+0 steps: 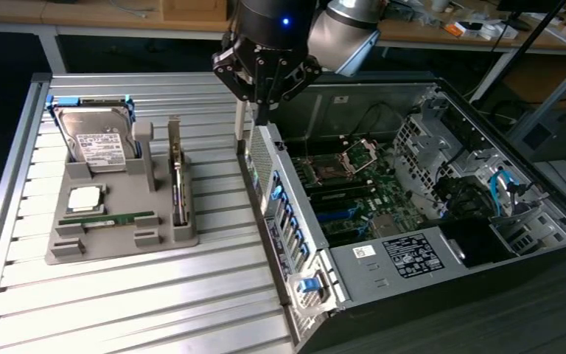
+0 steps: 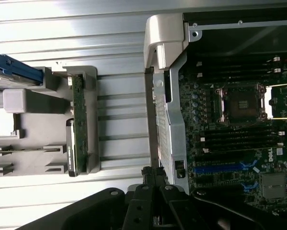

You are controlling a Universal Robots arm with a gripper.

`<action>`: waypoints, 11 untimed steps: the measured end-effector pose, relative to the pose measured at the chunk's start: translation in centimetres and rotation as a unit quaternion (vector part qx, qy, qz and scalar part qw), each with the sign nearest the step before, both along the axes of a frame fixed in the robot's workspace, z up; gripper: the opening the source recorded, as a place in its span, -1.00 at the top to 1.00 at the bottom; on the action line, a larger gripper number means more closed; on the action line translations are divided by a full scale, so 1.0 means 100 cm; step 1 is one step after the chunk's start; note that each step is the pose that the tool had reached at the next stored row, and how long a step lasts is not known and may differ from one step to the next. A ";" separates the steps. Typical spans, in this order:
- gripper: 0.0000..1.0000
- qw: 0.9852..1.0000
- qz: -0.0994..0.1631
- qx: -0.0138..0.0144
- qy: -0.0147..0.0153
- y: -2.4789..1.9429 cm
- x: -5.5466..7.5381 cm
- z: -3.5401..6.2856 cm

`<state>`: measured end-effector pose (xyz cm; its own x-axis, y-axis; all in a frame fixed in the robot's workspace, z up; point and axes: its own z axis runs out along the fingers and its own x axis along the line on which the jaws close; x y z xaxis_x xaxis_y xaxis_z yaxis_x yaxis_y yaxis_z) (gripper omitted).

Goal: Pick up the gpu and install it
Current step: 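Reach for the gpu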

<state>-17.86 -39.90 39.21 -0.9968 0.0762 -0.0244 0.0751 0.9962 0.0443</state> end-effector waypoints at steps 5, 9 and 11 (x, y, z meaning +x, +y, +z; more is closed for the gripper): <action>0.79 1.000 0.000 0.000 0.000 0.0000 -0.001 0.0000; 0.79 1.000 0.000 0.000 0.000 0.0000 -0.003 -0.0001; 0.79 1.000 0.000 0.000 0.000 0.0000 -0.004 -0.0001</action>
<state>-18.27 -39.90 39.20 -0.9968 0.0762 -0.0245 0.0751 0.9962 0.0444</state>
